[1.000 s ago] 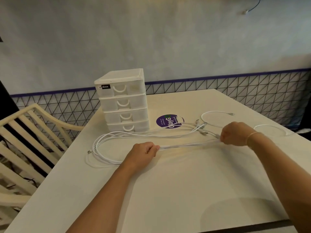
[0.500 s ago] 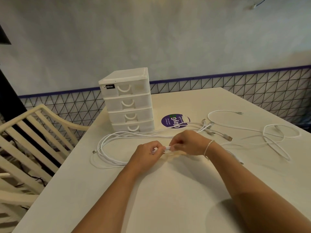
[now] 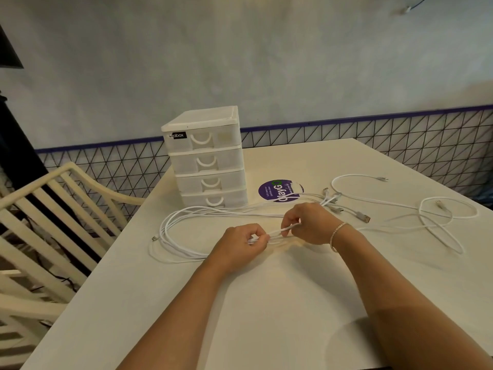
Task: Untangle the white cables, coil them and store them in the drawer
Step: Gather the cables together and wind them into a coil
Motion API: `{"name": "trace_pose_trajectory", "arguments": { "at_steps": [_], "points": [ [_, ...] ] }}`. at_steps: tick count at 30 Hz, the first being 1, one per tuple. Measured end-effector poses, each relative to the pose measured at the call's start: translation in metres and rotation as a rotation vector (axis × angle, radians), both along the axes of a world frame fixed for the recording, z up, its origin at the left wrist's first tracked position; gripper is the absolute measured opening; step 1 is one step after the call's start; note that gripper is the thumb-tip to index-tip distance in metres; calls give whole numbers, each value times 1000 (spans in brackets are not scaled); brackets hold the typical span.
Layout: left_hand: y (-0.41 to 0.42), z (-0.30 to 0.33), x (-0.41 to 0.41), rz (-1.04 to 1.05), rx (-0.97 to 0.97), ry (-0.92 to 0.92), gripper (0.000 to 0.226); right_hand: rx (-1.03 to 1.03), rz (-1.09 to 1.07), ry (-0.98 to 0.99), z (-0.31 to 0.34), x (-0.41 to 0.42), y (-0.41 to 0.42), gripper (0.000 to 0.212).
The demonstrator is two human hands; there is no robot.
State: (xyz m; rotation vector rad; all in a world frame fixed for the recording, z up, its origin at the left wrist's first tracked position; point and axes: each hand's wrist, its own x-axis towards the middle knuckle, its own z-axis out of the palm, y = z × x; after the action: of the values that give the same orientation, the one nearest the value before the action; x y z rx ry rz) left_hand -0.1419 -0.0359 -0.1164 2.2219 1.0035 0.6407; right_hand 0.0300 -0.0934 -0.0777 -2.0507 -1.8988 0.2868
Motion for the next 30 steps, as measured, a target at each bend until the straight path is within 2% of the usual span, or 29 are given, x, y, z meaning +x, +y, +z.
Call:
{"name": "trace_pose_trajectory", "arguments": {
  "at_steps": [3,15,19,24,30],
  "points": [
    [0,0,1,-2,-6,7,27,-7,-52,-80,1,5,0,36],
    [-2,4,-2,-7,-38,-8,25,-33,-426,-321,1,32,-7,22],
    [-4,6,-2,-16,-39,9,26,-54,-580,-323,-8,43,-3,31],
    [-6,11,-2,-17,-42,-2,26,-2,-652,-339,-7,45,-7,32],
    [-5,14,-7,2,-84,-46,19,-36,-763,-223,-7,49,-9,27]
  ]
}}
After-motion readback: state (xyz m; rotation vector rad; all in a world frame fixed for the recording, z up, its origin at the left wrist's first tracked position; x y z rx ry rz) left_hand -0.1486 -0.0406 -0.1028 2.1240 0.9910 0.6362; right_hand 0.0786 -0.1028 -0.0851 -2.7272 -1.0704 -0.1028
